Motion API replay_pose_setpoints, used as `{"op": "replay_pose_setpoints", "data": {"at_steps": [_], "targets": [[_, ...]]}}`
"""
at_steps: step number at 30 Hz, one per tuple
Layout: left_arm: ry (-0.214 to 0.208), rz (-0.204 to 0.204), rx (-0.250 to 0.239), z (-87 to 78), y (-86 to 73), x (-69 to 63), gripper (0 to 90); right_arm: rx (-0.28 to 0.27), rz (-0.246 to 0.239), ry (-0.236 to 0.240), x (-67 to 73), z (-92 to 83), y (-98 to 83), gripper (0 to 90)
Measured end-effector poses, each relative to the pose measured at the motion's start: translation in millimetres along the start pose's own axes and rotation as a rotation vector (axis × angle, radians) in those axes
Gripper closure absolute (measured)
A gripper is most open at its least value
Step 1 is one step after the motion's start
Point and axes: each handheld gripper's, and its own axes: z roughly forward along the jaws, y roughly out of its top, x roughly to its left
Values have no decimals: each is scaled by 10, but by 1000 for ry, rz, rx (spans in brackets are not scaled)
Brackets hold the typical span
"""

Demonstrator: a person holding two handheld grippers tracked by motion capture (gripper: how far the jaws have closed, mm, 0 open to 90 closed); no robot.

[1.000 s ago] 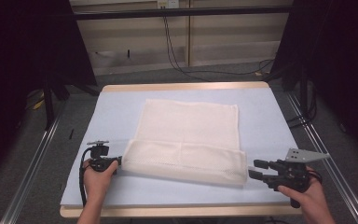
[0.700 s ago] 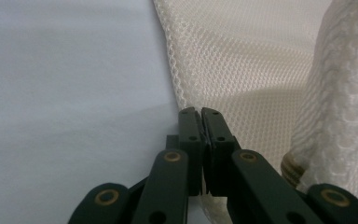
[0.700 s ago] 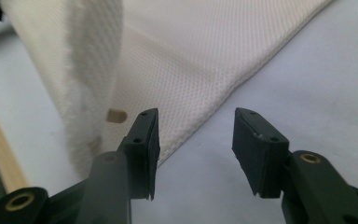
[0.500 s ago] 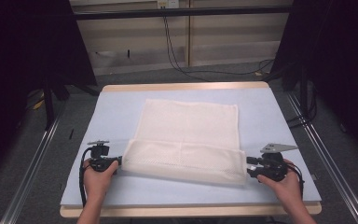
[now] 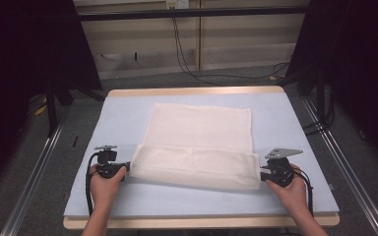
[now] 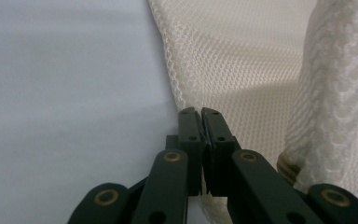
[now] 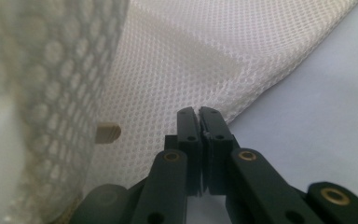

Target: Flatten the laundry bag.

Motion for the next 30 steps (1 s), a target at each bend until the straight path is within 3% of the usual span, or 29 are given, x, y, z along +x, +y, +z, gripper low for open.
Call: {"op": "replay_pose_setpoints", "data": {"at_steps": [2, 4, 8, 12, 15, 17, 22, 30], "targets": [[3, 8, -7, 29, 41, 9, 875, -7, 14, -16, -55, 38, 40, 879], [-16, -12, -21, 57, 72, 19, 875, -22, 24, -18, -107, 65, 67, 880], [-8, 3, -28, 124, 167, 41, 875, -44, 31, -51, -212, 137, 160, 879], [-16, -9, -38, 106, 156, 56, 818, -46, 38, -29, -257, 168, 194, 818], [-31, -13, -61, 10, 146, 42, 754, -70, 42, -43, -252, 110, 165, 734], [-22, 11, -63, -52, 143, 25, 753, -93, 48, -29, -242, 49, 154, 689], [-45, 8, -46, -101, 93, 0, 755, -129, 39, 5, -169, -62, 143, 684], [-50, 23, -28, -201, -17, -15, 748, -104, 21, 22, -65, -120, 51, 622]]}}
